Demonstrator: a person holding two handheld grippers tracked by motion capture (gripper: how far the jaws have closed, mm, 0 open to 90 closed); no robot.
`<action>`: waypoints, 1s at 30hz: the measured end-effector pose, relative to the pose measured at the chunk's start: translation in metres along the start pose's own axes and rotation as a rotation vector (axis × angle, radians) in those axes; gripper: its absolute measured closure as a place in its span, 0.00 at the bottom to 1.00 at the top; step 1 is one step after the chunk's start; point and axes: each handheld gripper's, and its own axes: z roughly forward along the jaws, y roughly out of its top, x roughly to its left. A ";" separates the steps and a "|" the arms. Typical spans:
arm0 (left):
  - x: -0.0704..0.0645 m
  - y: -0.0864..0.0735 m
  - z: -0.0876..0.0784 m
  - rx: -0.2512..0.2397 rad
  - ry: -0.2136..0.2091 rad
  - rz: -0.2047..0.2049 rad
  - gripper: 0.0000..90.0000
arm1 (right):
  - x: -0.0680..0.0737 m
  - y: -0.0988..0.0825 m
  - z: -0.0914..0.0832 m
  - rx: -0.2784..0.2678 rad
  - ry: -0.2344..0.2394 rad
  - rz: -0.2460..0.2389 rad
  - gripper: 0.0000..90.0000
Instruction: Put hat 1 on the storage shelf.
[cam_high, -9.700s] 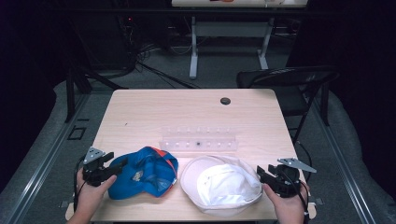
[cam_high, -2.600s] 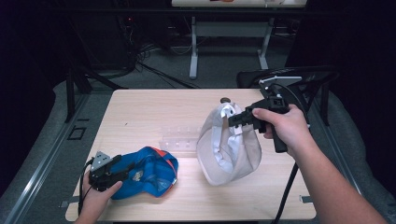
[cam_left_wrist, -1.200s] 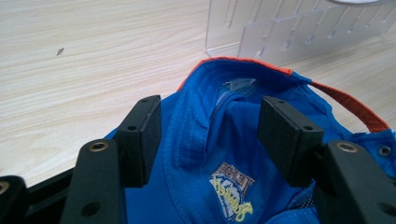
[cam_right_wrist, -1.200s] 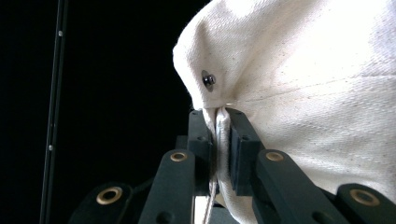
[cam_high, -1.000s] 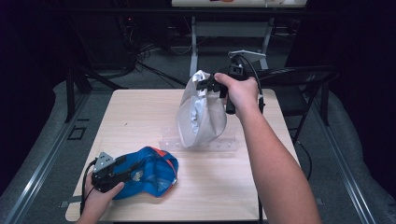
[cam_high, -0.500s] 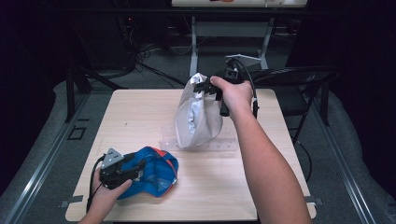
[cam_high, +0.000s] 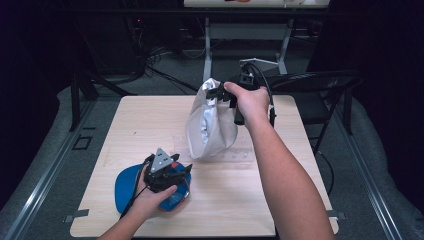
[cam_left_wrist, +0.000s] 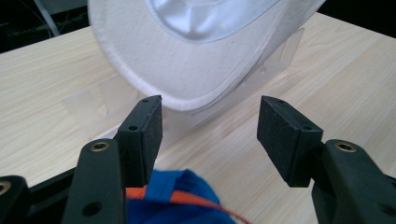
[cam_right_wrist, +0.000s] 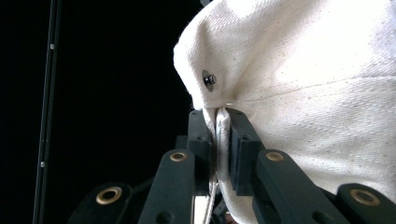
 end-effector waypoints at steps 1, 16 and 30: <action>-0.003 0.002 0.003 0.002 0.001 0.007 0.46 | 0.000 0.000 0.000 -0.001 -0.001 -0.001 0.91; -0.015 0.013 0.033 0.081 0.104 0.055 0.64 | 0.002 -0.002 0.002 0.003 -0.001 -0.009 0.91; 0.014 0.007 0.024 0.054 0.032 0.006 0.86 | 0.007 -0.004 0.010 0.013 0.010 -0.020 0.90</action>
